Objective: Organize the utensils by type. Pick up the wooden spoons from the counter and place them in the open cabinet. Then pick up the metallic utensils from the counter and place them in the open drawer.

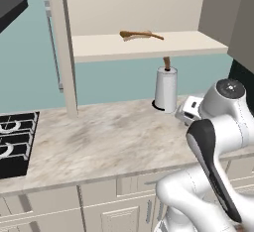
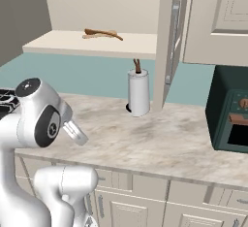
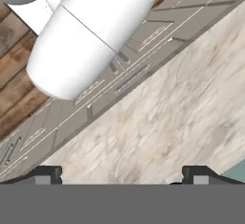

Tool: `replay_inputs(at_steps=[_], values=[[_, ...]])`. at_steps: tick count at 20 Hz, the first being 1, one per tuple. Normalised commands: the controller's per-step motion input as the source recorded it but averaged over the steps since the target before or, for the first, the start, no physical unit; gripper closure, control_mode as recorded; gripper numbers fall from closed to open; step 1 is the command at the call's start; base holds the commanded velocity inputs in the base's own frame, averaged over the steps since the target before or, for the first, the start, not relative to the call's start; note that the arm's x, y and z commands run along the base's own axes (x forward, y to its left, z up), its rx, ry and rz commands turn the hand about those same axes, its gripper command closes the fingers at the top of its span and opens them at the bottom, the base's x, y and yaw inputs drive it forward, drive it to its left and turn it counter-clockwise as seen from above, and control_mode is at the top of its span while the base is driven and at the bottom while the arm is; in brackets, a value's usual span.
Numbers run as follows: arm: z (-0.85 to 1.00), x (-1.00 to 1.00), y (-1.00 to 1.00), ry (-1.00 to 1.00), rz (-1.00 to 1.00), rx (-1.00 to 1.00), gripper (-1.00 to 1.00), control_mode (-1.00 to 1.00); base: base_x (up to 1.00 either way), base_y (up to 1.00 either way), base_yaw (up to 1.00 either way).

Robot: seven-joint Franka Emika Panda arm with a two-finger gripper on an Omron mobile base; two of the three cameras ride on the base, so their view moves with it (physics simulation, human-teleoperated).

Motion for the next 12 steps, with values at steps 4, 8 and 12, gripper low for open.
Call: replay_inputs(at_steps=[4, 8, 12], values=[[-0.17, -0.22, -0.28, 0.0, -0.05, 0.01, -1.0, -1.0, 0.0, 0.0, 0.0], [-0.05, -0.07, -0.06, 0.0, 0.0, 0.0, -1.0, 1.0, -0.37, -0.16, 0.05], [0.0, 0.0, 0.0, 0.0, 0.0, 0.0, -1.0, 1.0, -0.62, -0.04, 0.29]])
